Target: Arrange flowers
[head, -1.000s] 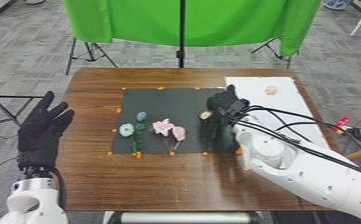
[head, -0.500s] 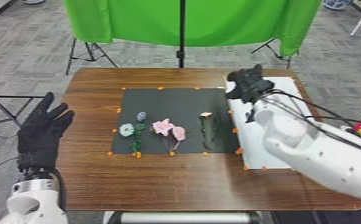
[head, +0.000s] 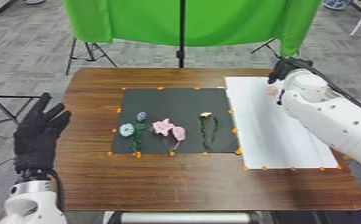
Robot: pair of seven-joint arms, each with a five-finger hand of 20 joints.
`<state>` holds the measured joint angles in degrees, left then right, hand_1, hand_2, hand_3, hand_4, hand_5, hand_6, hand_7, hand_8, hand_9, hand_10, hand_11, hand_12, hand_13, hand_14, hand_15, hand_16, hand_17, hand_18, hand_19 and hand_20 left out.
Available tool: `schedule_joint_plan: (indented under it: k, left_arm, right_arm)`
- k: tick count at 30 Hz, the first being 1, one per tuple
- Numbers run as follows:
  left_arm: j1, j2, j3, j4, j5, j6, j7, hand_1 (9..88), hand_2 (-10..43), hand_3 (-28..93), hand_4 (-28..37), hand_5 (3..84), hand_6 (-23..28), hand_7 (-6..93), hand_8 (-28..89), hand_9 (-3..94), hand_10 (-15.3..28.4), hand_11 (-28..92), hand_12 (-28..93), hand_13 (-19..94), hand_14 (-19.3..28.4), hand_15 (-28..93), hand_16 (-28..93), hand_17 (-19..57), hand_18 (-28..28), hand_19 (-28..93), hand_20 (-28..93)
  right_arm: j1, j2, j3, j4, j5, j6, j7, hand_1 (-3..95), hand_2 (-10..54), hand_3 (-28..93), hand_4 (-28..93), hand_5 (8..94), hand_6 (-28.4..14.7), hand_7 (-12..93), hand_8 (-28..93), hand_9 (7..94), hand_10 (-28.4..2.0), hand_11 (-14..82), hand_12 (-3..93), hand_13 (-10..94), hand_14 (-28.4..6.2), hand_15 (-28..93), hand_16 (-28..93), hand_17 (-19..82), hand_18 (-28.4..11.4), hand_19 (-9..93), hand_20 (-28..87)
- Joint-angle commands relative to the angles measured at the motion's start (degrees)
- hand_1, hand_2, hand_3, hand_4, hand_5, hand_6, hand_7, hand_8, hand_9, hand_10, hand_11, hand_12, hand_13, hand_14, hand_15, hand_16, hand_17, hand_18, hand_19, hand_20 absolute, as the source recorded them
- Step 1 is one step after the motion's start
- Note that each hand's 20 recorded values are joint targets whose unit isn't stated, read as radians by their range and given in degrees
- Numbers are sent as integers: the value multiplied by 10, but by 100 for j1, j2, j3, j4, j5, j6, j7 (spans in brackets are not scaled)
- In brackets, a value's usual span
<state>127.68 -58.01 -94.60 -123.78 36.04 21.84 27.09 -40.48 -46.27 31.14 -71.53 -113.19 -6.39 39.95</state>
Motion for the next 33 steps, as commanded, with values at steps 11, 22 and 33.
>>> schedule_joint_plan:
  k: [11,22,33]
  left_arm:
    - [40,-36,-69,22,-26,-89,-132,227,63,829,-282,346,71,77,-82,325,187,242,101,197,260,555,-111,-103,254,517,62]
    - [107,-94,-66,3,14,-93,-200,227,64,828,-282,345,71,78,-83,324,188,242,101,197,259,554,-111,-103,254,518,62]
    - [48,-122,-22,10,53,-124,-230,228,66,826,-282,345,71,77,-82,323,188,242,101,196,259,555,-111,-104,254,518,62]
  right_arm:
    - [-799,75,-216,-36,-840,478,116,367,-95,826,-282,565,77,207,-174,630,-85,211,139,567,-76,682,120,144,-181,729,362]
    - [-782,371,-700,-505,-991,2168,-121,587,-95,651,-283,850,36,210,-15,936,-23,133,368,792,-3,621,245,317,-141,825,335]
    - [-1399,720,-475,-2158,-1346,3146,106,581,-95,692,-283,870,19,192,-1,937,-32,154,368,797,-12,622,280,324,-157,824,345]
